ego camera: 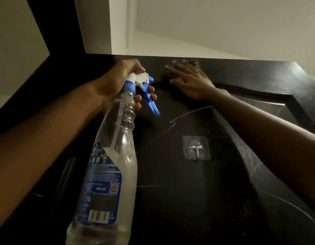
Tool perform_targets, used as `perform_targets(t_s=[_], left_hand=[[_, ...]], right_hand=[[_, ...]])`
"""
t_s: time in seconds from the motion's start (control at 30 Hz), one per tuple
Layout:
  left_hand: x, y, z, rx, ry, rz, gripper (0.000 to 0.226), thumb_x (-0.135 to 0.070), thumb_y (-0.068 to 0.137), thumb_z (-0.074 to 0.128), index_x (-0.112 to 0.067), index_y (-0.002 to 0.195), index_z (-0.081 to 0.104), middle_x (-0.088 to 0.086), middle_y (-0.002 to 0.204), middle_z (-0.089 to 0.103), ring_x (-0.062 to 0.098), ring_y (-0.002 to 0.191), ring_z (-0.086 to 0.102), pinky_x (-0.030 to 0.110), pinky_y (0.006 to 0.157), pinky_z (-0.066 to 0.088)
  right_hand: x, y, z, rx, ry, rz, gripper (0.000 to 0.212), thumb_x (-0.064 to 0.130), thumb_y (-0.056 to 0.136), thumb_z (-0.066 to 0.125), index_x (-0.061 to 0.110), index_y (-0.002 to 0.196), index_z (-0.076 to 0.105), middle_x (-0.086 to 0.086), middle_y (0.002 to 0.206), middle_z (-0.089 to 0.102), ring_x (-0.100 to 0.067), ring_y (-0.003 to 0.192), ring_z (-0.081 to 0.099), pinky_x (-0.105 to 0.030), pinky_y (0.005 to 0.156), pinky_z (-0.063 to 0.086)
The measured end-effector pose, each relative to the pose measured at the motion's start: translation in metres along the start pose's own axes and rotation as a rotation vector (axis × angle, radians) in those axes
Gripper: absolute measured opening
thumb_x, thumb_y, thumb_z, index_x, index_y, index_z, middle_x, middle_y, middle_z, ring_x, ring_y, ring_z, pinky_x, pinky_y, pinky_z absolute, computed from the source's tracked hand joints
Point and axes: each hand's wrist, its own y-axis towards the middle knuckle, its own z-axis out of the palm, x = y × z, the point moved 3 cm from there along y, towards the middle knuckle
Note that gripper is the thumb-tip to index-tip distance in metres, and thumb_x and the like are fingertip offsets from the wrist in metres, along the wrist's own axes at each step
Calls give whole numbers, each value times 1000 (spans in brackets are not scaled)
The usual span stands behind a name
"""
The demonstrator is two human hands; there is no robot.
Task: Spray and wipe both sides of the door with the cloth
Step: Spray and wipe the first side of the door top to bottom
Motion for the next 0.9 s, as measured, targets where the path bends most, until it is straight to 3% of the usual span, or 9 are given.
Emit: perform_targets(t_s=[0.1,0.23,0.37,0.47,0.53,0.6,0.67,0.8,0.9], left_hand=[[-2,7,30,-29,16,14,34,-34,99,42,-5,111,54,8,82,63,12,40,59,17,38,44],[-8,24,68,-53,71,25,36,-35,99,40,-5,112,54,10,89,64,12,40,59,20,36,44],[-9,38,99,-72,115,19,38,-38,97,41,-4,105,56,13,91,68,9,41,55,19,38,45],[-11,45,123,-101,113,46,38,-36,98,40,-4,114,54,13,91,67,11,41,58,20,37,46],[-13,48,138,-106,98,66,36,-34,100,37,-6,117,52,13,89,64,13,41,59,19,36,46],[-14,52,146,-117,90,70,35,-34,100,37,-7,117,52,12,85,66,12,41,58,18,37,46],[-14,55,153,-113,96,62,38,-34,99,38,-6,120,51,13,86,67,11,41,55,18,37,46],[-12,64,158,-121,73,70,37,-32,100,36,-4,120,49,13,93,62,11,39,57,17,35,43],[-11,68,158,-106,68,63,35,-32,100,36,-4,117,48,12,92,61,13,38,57,17,34,43]], right_hand=[[-27,-5,-6,56,29,-182,57,54,105,38,50,157,16,14,169,8,-14,156,0,-48,124,5],[-132,2,-30,-35,1,124,56,56,102,37,49,156,23,7,169,16,-21,156,8,-56,123,16],[-206,-21,-45,-99,44,446,58,53,102,32,44,158,20,7,170,11,-19,156,3,-56,122,11],[-181,-38,-37,-73,-8,178,55,55,104,32,47,157,20,8,170,10,-18,156,3,-51,123,7],[-162,-61,-27,-13,2,-122,54,57,105,35,53,156,17,15,169,7,-7,153,-3,-43,120,7],[-172,-75,-25,28,37,-258,56,65,100,33,58,153,16,20,167,9,0,149,-3,-43,120,7],[-206,-67,-31,-37,48,-158,62,72,91,28,59,151,21,16,166,20,-10,154,7,-55,124,14],[-260,-47,-38,-126,85,419,58,53,99,31,45,156,23,3,168,15,-20,156,4,-62,121,12],[-210,-39,-23,-140,17,360,57,50,102,31,42,157,22,4,170,10,-21,156,2,-60,121,6]])
